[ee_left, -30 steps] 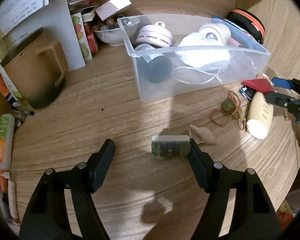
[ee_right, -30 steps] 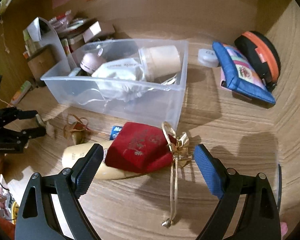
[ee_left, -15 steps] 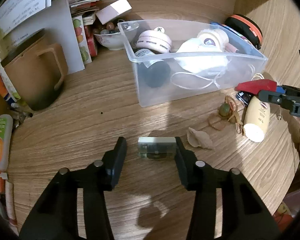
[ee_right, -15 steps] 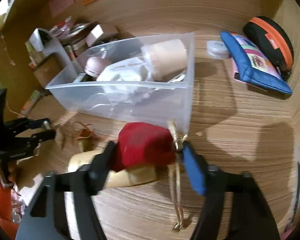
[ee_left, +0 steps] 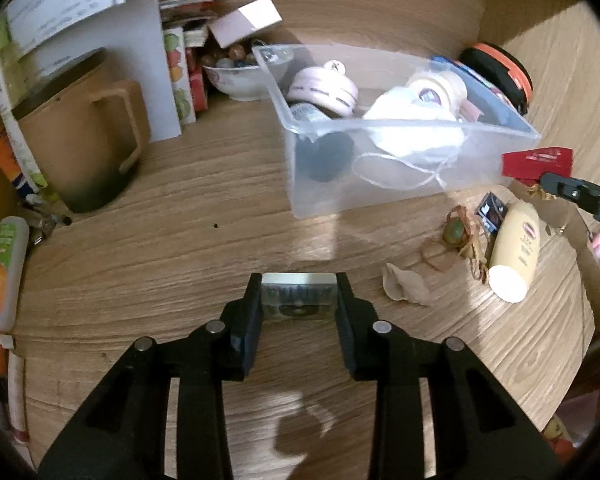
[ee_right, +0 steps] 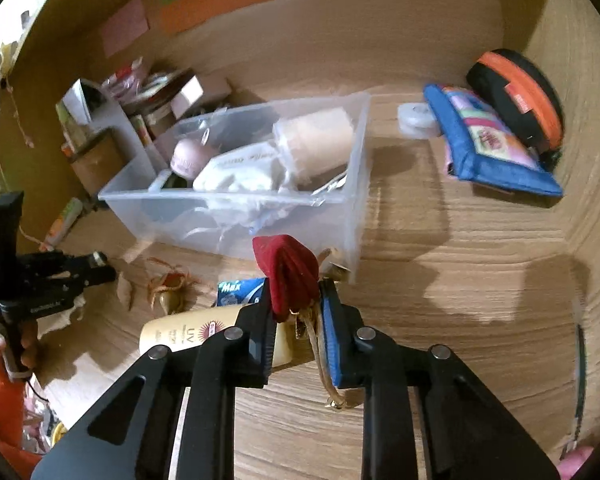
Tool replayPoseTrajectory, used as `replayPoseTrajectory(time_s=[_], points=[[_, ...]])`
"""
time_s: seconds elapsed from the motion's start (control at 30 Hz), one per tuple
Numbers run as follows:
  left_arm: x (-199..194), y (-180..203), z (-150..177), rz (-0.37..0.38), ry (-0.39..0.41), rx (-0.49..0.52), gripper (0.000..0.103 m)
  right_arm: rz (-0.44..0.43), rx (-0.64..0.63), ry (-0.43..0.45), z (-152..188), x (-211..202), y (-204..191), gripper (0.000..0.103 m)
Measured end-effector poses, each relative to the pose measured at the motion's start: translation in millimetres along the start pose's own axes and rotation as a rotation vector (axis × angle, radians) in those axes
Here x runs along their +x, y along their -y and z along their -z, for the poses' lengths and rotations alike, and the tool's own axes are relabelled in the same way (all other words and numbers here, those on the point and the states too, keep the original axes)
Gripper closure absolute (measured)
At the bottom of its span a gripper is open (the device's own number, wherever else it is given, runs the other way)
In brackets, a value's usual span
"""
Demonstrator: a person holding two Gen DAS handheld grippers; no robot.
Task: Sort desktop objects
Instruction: 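Grasp the small silver-green box with the left gripper while the right grasps the red velvet pouch, then carry the small box and red pouch with both grippers over the bin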
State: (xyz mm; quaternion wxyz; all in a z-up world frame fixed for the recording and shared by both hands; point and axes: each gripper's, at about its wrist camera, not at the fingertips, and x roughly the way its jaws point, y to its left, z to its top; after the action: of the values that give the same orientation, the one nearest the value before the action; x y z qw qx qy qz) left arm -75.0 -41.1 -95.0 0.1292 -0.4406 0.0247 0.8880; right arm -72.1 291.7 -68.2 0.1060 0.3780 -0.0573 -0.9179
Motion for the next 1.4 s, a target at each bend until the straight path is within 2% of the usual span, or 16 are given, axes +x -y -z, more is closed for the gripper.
replayPoseTrajectory(time_s=[0.17, 0.47, 0.8, 1.13, 1.4], points=[[-9.0, -3.4, -5.1, -0.003, 0.001, -0.021, 0.070, -0.002, -0.002, 0.051, -6.3, -22.2, 0.8, 0.085], [-41.2, -12.1, -28.1, -0.017, 0.083, -0.026, 0.070, -0.006, -0.039, 0.143, -18.2, -61.4, -6.6, 0.085], [-67.6, -14.8, -58.6, 0.012, 0.155, -0.050, 0.070, -0.013, -0.085, 0.222, -52.5, -80.0, -8.1, 0.085], [-68.7, -9.6, -101.0, 0.062, 0.192, -0.065, 0.070, -0.052, -0.126, 0.279, -86.4, -75.9, -17.4, 0.084], [-44.1, 6.3, -122.2, 0.098, 0.166, -0.036, 0.070, -0.116, -0.115, 0.234, -96.8, -41.4, -15.1, 0.084]])
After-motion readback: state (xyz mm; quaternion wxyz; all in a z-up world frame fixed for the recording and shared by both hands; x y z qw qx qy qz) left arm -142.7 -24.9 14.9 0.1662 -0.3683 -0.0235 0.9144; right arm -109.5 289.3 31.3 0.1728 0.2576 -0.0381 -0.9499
